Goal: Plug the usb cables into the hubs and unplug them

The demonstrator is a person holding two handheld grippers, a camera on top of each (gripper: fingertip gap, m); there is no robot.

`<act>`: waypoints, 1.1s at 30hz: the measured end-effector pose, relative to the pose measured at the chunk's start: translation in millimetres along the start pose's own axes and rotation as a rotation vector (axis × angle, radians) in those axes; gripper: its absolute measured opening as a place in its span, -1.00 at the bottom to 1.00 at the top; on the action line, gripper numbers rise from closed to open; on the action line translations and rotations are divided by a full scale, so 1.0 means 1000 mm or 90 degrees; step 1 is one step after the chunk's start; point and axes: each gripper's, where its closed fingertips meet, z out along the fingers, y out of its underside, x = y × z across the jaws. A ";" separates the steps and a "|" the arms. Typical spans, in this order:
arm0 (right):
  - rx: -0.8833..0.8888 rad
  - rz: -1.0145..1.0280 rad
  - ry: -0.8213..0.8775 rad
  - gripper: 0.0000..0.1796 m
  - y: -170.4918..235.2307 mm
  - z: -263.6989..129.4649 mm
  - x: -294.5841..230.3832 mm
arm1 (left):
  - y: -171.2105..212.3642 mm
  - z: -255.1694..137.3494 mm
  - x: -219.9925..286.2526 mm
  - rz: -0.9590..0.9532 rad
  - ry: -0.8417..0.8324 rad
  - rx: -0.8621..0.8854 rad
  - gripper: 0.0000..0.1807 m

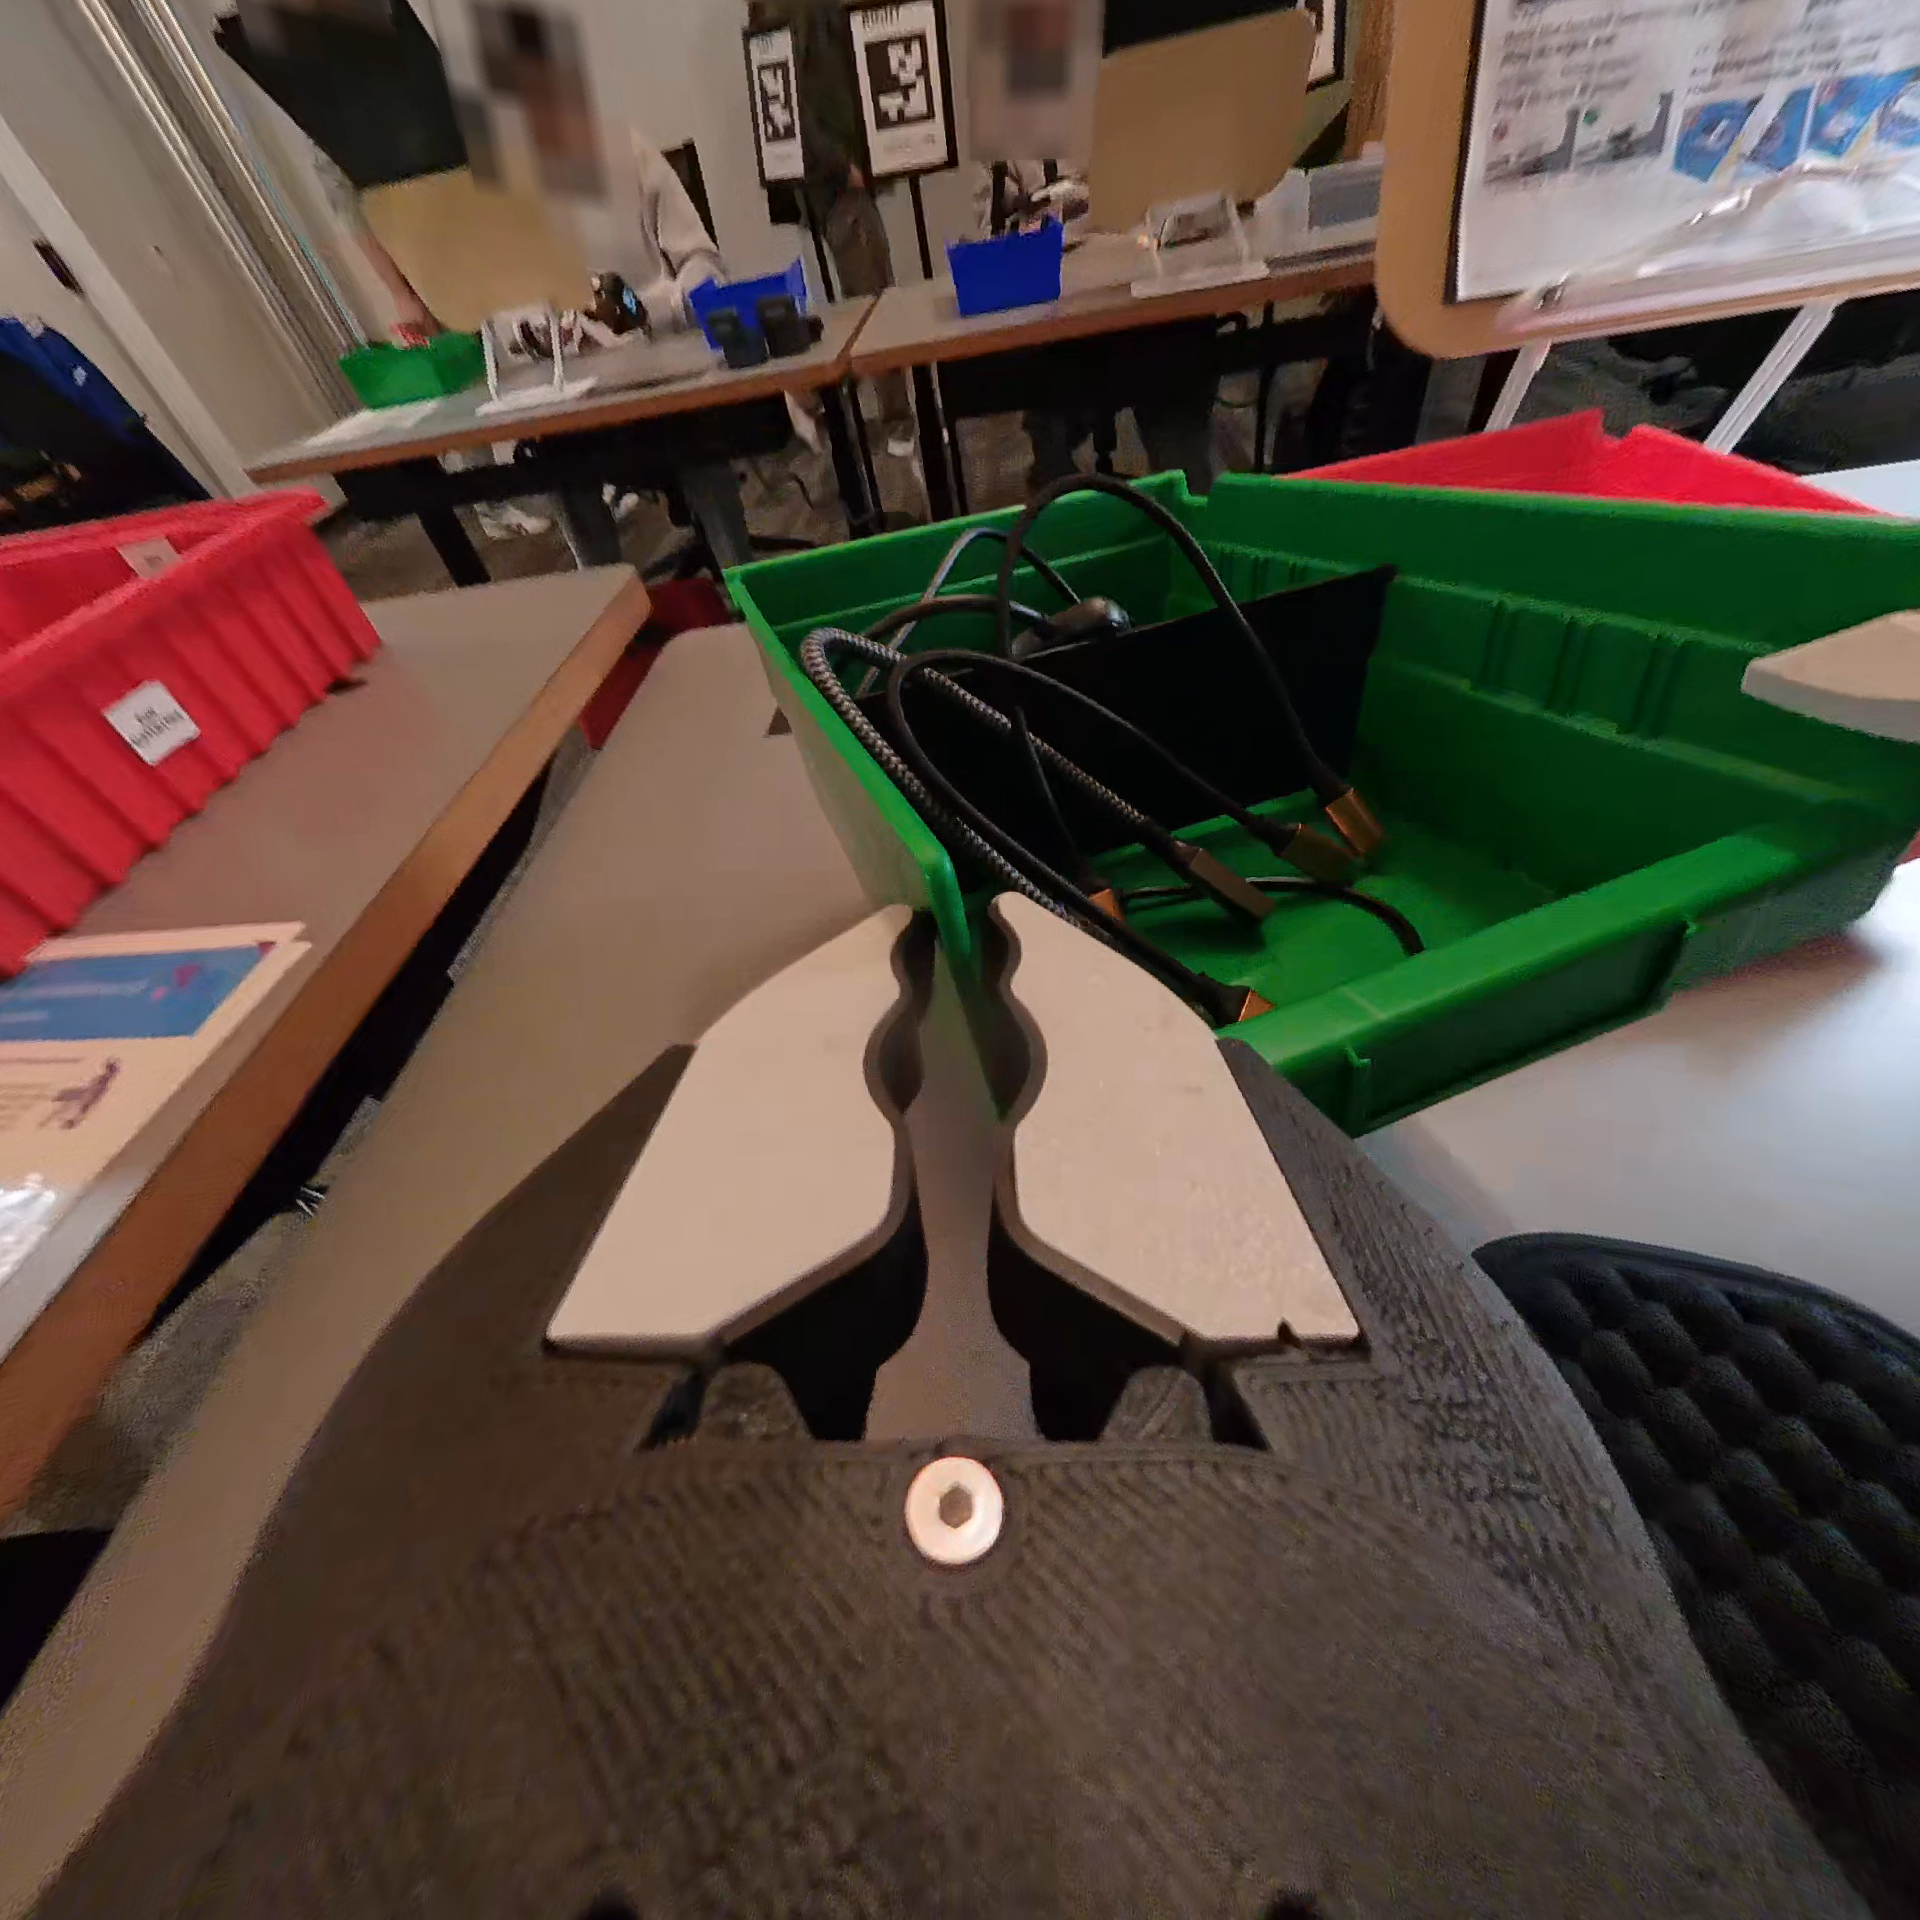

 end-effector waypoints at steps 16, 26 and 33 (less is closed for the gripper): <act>-0.118 -0.037 -0.049 -0.87 0.080 -0.032 0.000 | 0.073 0.059 0.045 -0.056 0.170 -0.074 -0.69; -0.298 -0.231 -0.192 -0.48 0.076 -0.110 0.098 | 0.026 0.021 0.070 0.144 0.330 -0.099 -0.42; -0.513 -0.421 -0.212 -0.41 0.145 -0.071 0.132 | 0.083 0.037 0.139 0.419 0.500 -0.338 -0.34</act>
